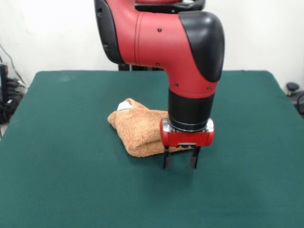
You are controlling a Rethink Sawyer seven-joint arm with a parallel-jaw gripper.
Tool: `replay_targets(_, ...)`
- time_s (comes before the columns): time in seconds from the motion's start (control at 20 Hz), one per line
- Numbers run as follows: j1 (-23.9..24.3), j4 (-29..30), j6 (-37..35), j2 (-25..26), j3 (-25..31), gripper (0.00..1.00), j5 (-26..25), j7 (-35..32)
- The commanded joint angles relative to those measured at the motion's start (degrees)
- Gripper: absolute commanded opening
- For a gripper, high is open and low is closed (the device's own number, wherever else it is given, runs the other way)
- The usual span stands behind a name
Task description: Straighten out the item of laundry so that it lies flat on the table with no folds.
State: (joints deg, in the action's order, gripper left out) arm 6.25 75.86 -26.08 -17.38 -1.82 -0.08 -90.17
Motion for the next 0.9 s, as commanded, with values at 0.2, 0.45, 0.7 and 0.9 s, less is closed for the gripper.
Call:
replay_targets(0.2,-2.1,-4.9,4.8,7.3,1.5,1.00,-1.4,-8.2)
replay_targets(0.45,-0.7,-11.5,5.1,13.2,2.7,1.00,-1.0,-6.7)
replay_targets(0.7,-0.6,-17.9,1.9,16.4,2.1,1.00,-0.7,-6.7)
replay_targets(0.9,-0.5,-18.4,1.5,16.7,2.1,1.00,-1.6,-7.9)
